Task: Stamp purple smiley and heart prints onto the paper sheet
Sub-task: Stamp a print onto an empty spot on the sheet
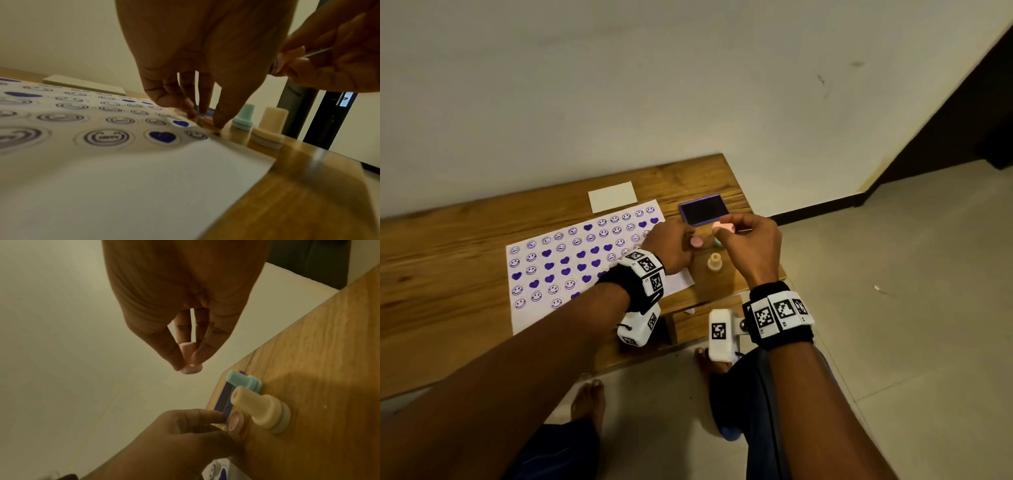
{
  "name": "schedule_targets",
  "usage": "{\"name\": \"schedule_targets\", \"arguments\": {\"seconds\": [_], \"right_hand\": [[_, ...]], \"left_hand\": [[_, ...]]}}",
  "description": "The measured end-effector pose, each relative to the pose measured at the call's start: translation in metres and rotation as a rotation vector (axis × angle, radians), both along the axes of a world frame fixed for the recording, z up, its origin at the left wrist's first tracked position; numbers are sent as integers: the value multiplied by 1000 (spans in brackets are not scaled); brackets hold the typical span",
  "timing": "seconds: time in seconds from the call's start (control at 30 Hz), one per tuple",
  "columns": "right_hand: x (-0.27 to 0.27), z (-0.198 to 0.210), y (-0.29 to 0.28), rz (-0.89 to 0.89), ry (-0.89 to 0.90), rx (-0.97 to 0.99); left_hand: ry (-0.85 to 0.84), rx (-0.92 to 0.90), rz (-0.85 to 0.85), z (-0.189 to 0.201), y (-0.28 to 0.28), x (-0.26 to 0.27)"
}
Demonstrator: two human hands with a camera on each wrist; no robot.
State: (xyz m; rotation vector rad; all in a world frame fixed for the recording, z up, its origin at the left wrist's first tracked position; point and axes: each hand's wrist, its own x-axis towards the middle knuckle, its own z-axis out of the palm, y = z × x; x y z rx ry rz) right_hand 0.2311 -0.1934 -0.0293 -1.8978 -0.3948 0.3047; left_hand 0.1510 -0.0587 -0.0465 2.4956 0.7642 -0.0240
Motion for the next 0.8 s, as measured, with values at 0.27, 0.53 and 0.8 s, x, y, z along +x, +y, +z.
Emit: {"name": "schedule_targets", "arguments": {"seconds": [0.27, 0.53, 0.8], "right_hand": [[5, -5, -1, -3, 27, 24], [-2, -1, 1, 41, 11, 26], [-18, 0, 10, 123, -40, 34]], "left_hand": [[-1, 41, -52, -8, 4, 11], [-275, -210, 147, 2, -3, -12], [-455, -587, 397, 13, -4, -38]]}}
